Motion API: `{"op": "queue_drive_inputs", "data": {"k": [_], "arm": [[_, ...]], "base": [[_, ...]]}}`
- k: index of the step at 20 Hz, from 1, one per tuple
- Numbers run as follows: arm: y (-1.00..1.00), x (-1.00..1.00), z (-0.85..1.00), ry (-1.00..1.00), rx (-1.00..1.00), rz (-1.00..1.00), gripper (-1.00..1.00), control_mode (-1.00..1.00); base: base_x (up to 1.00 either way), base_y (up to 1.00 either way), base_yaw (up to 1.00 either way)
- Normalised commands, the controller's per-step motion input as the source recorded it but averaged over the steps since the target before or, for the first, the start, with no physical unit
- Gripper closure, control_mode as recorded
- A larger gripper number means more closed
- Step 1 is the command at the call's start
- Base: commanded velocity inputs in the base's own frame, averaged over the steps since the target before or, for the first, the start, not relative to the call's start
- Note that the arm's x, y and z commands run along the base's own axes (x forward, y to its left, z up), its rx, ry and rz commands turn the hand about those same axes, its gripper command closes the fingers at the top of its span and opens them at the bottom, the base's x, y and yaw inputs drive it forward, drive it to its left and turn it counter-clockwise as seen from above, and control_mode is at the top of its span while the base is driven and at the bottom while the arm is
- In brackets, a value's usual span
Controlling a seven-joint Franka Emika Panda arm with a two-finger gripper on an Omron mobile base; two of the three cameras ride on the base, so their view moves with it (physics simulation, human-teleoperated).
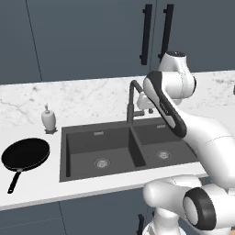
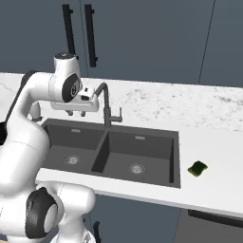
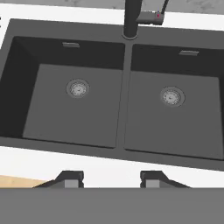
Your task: Pick the pan and sponge and place them into the sink. Then turn on the water.
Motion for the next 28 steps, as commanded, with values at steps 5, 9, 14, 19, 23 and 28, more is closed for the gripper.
{"op": "queue_drive_inputs", "data": {"k": [5, 9, 14, 19, 23, 28], "arm": [[0.15, -0.31, 0.0, -0.01, 0.0, 0.03, -1.0, -1.0], [0.81, -0.73, -0.11, 0.0, 0.0, 0.0, -1.0, -1.0], [0.97, -0.65, -0.18, -0.03, 0.0, 0.02, -1.0, -1.0], [1.0, -0.35, -0.18, -0.06, 0.0, 0.0, -1.0, -1.0], [1.0, -0.19, -0.09, -0.03, 0.0, 0.0, -1.0, -1.0], [0.93, -0.02, -0.12, -0.02, 0.0, 0.0, -1.0, -1.0]], "base": [[0.0, 0.0, 0.0], [0.0, 0.0, 0.0], [0.0, 0.0, 0.0], [0.0, 0.0, 0.0], [0.0, 0.0, 0.0], [0.0, 0.0, 0.0]]}}
